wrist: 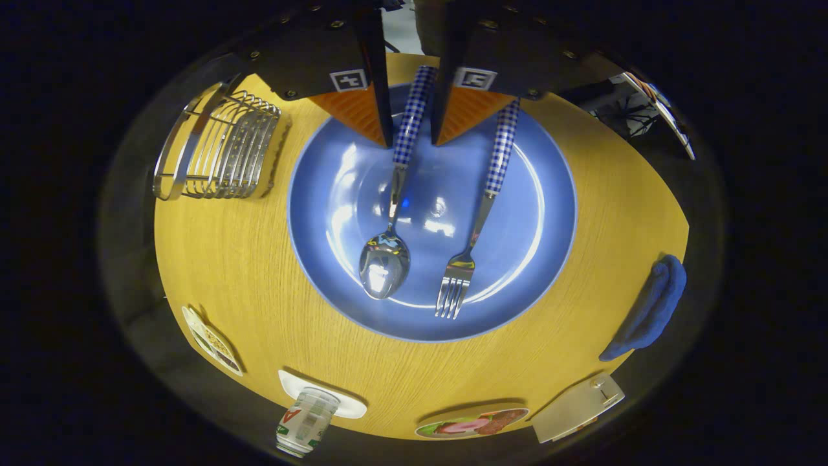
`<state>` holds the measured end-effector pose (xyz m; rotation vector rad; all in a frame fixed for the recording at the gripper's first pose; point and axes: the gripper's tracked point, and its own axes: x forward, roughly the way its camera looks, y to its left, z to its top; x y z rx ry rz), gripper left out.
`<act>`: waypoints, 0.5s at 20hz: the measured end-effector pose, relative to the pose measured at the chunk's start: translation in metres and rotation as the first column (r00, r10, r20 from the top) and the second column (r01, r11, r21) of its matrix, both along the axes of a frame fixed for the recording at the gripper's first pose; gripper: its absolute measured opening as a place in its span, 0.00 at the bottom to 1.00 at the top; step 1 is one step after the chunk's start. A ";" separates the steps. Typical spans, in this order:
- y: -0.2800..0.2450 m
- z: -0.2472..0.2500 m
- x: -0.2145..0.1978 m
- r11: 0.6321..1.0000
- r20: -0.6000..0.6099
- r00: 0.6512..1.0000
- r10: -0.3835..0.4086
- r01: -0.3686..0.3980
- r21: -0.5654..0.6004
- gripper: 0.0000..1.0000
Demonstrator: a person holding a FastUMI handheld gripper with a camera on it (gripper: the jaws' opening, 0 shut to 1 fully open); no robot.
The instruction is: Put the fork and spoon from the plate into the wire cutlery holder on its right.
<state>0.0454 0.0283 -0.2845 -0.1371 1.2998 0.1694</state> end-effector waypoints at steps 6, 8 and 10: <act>-0.011 0.009 -0.007 0.997 -0.099 0.993 0.061 -0.066 -0.050 0.03; -0.017 0.015 -0.009 0.992 -0.105 0.990 0.096 -0.103 -0.069 0.03; -0.025 0.026 -0.014 0.987 -0.117 0.985 0.125 -0.136 -0.083 0.03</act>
